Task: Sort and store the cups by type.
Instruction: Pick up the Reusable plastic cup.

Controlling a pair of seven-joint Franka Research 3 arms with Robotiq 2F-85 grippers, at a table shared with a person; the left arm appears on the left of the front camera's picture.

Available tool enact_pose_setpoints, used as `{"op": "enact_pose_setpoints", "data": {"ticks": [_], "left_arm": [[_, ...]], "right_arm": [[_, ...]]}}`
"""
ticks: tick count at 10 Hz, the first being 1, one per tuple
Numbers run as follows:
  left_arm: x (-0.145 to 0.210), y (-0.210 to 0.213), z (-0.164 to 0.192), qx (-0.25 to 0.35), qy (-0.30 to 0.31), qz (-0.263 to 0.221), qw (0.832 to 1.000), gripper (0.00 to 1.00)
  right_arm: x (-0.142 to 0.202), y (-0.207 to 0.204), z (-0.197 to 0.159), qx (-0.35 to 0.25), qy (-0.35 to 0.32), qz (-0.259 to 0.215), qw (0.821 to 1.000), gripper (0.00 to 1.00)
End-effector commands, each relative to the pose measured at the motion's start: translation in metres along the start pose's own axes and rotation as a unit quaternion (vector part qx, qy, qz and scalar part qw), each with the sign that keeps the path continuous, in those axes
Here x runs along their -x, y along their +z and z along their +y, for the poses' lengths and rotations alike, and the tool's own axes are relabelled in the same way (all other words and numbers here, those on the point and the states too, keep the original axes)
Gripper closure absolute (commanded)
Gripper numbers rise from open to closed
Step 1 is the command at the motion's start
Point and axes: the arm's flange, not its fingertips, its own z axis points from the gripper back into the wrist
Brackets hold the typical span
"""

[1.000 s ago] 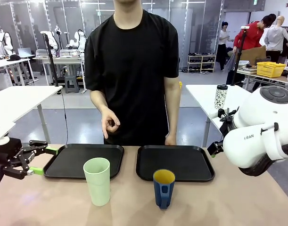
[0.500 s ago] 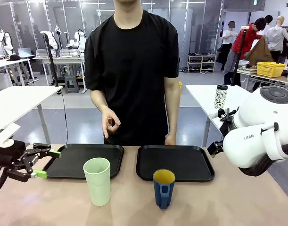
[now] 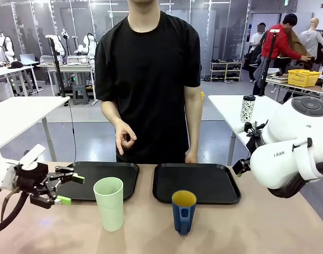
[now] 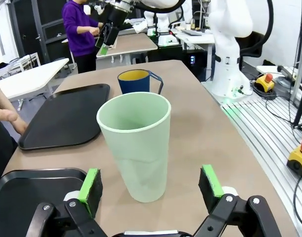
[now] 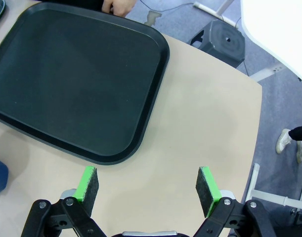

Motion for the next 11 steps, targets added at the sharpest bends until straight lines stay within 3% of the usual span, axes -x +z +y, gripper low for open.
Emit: {"op": "enact_pose_setpoints", "data": {"ticks": [1,11], "left_arm": [[0.003,-0.014,0.017,0.005,0.012,0.008,1.000,0.00],[0.044,-0.046,0.039,0.032,0.023,-0.021,0.999,0.00]], "right_arm": [[0.002,0.000,0.001,0.001,0.004,0.000,1.000,0.00],[0.002,0.000,0.001,0.001,0.004,0.000,1.000,0.00]]}}
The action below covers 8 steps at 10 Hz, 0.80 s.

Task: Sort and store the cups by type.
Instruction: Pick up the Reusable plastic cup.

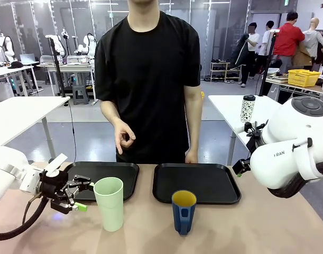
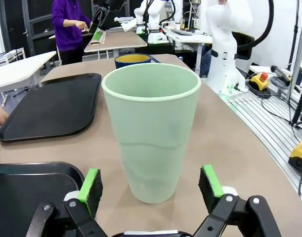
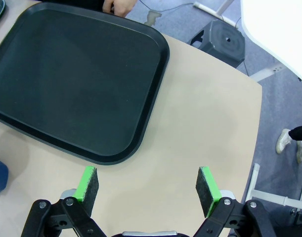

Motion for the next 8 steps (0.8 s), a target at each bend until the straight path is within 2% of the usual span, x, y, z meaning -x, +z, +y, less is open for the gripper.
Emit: {"op": "enact_pose_setpoints", "data": {"ticks": [1,8], "left_arm": [[0.002,-0.009,0.010,-0.008,-0.001,-0.018,1.000,0.00],[0.010,-0.039,0.026,0.019,0.014,-0.042,0.999,0.00]], "right_arm": [[0.002,0.000,0.001,0.001,0.004,0.000,1.000,0.00],[0.002,0.000,0.001,0.001,0.004,0.000,1.000,0.00]]}}
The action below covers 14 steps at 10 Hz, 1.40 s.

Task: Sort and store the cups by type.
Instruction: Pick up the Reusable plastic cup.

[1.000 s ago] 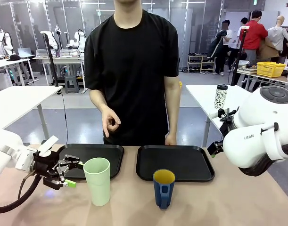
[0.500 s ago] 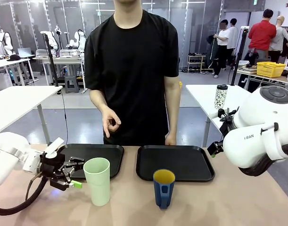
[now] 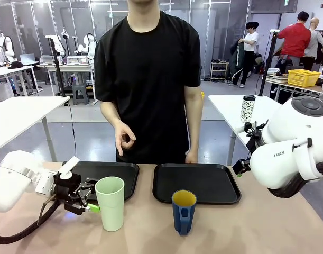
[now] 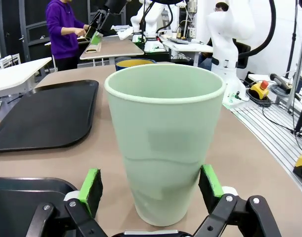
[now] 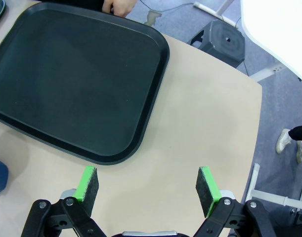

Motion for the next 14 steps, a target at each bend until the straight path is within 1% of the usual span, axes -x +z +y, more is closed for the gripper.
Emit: {"op": "enact_pose_setpoints", "data": {"ticks": [1,4,5,7,9,10,14], "left_arm": [[-0.001,-0.003,0.009,0.010,0.010,-0.017,1.000,0.00],[0.000,-0.011,0.006,0.037,0.015,-0.024,0.999,0.00],[0.001,-0.011,0.002,0.052,0.017,-0.022,0.998,0.00],[0.000,-0.011,-0.002,0.060,0.018,-0.017,0.998,0.00],[0.002,-0.021,-0.002,0.077,0.019,-0.015,0.997,0.00],[0.005,-0.026,0.000,0.076,0.016,-0.008,0.997,0.00],[0.009,-0.035,0.005,0.082,0.013,-0.028,0.996,0.00]], "right_arm": [[0.002,0.000,0.001,0.001,0.004,0.000,1.000,0.00],[0.002,0.000,0.001,0.001,0.004,0.000,1.000,0.00],[0.002,0.000,0.001,0.001,0.004,0.000,1.000,0.00],[0.002,0.000,0.001,0.001,0.004,0.000,1.000,0.00],[0.002,0.000,0.001,0.001,0.004,0.000,1.000,0.00],[0.002,0.000,0.001,0.001,0.004,0.000,1.000,0.00],[0.002,0.000,0.001,0.001,0.004,0.000,1.000,0.00]]}}
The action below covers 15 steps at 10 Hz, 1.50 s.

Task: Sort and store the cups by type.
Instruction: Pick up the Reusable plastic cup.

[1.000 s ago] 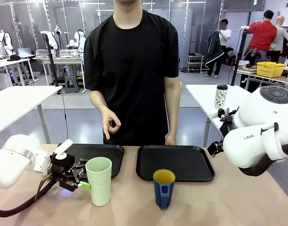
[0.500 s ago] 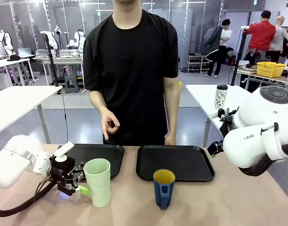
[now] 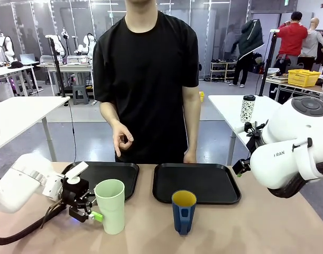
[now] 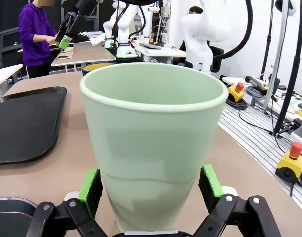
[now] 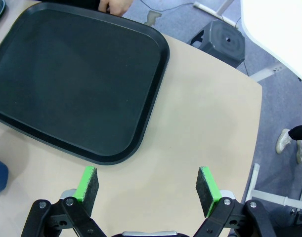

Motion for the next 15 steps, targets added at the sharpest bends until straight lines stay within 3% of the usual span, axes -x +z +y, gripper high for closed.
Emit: {"op": "enact_pose_setpoints", "data": {"ticks": [1,7,8,9,10,11,12,15], "left_arm": [[0.000,-0.004,0.008,0.014,-0.001,-0.013,1.000,0.00],[0.003,-0.015,0.011,0.029,-0.006,-0.019,0.999,0.00],[0.004,-0.016,0.010,0.032,-0.013,-0.022,0.999,0.05],[0.005,-0.017,0.009,0.032,-0.006,-0.020,0.999,0.20],[0.005,-0.017,0.009,0.034,-0.009,-0.022,0.999,0.25],[0.005,-0.018,0.009,0.035,-0.014,-0.022,0.999,0.40],[0.004,-0.019,0.009,0.032,-0.015,-0.023,0.999,0.44],[-0.020,-0.006,-0.007,0.009,-0.032,-0.030,0.999,0.44]], "right_arm": [[0.002,0.000,0.001,0.001,0.004,0.000,1.000,0.00],[0.002,0.000,0.001,0.001,0.004,0.000,1.000,0.00],[0.002,0.000,0.001,0.001,0.004,0.000,1.000,0.00],[0.002,0.000,0.001,0.001,0.004,0.000,1.000,0.00],[0.002,0.000,0.001,0.001,0.004,0.000,1.000,0.00],[0.002,0.000,0.001,0.001,0.004,0.000,1.000,0.00],[0.002,0.000,0.001,0.001,0.004,0.000,1.000,0.00],[0.002,0.000,0.001,0.001,0.004,0.000,1.000,0.00]]}}
